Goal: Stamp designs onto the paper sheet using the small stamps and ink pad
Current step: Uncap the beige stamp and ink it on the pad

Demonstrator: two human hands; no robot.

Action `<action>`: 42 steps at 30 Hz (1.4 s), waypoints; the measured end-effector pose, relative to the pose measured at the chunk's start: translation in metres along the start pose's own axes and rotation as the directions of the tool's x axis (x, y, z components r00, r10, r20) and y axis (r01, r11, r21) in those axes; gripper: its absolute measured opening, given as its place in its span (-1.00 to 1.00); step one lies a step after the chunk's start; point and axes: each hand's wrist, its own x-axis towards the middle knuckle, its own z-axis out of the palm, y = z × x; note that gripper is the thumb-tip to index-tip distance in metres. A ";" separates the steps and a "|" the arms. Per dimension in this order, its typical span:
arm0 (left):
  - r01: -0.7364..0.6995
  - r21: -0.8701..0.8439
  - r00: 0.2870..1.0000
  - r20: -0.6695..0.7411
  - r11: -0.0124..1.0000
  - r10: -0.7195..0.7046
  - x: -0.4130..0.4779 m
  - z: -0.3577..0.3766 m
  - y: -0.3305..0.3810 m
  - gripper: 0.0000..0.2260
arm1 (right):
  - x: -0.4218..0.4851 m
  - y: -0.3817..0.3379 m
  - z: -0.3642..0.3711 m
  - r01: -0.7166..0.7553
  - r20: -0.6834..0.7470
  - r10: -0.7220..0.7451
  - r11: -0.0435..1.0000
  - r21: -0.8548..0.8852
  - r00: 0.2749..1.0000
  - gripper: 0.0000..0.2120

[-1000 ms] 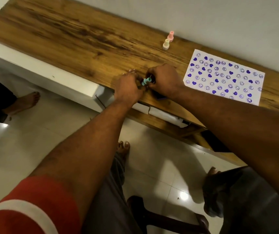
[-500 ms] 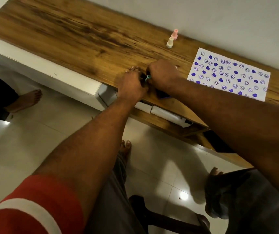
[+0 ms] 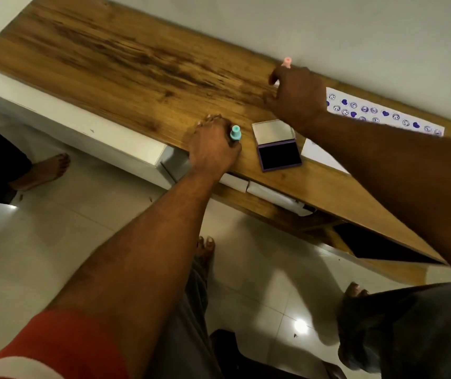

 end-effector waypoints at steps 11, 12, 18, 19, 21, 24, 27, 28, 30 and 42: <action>0.041 -0.050 0.991 0.127 0.998 -0.034 0.012 0.001 -0.006 -0.21 | 0.048 0.021 0.019 -0.089 0.091 0.097 0.992 -0.086 0.991 -0.58; 0.037 -0.056 0.992 0.124 0.998 -0.029 0.012 0.001 -0.007 -0.21 | 0.050 0.022 0.020 -0.103 0.094 0.109 0.992 -0.072 0.990 -0.57; 0.035 -0.088 0.996 0.090 0.996 -0.027 0.013 -0.003 -0.007 -0.24 | 0.049 0.024 0.024 -0.068 0.154 0.077 0.996 -0.066 0.985 -0.65; 0.041 -0.099 0.997 0.062 0.994 -0.035 0.013 -0.003 -0.006 -0.27 | 0.047 0.021 0.023 -0.030 0.170 0.040 0.997 -0.064 0.985 -0.67; 0.050 -0.124 0.999 -0.013 0.991 -0.052 0.014 -0.003 -0.006 -0.36 | 0.041 0.012 0.020 0.076 0.238 -0.066 0.997 -0.033 0.969 -0.68; 0.051 -0.124 0.994 -0.087 0.991 -0.062 0.016 -0.003 -0.006 -0.49 | 0.031 -0.006 0.015 0.201 0.346 -0.216 0.976 0.077 0.913 -0.66; 0.068 -0.133 0.994 -0.080 0.989 -0.079 0.017 -0.005 -0.008 -0.54 | 0.024 -0.023 0.008 0.249 0.283 -0.307 0.942 0.225 0.908 -0.64; 0.072 -0.133 0.994 -0.076 0.989 -0.082 0.017 -0.006 -0.009 -0.53 | 0.023 -0.027 0.005 0.256 0.247 -0.328 0.925 0.283 0.912 -0.64; 0.080 -0.128 0.993 -0.078 0.989 -0.090 0.018 -0.009 -0.011 -0.54 | 0.022 -0.033 0.001 0.265 0.194 -0.354 0.889 0.374 0.915 -0.66; 0.060 -0.234 0.979 -0.178 0.970 -0.104 0.018 -0.014 -0.005 -0.66 | 0.012 -0.034 0.007 0.333 0.153 -0.435 0.834 0.441 0.887 -0.66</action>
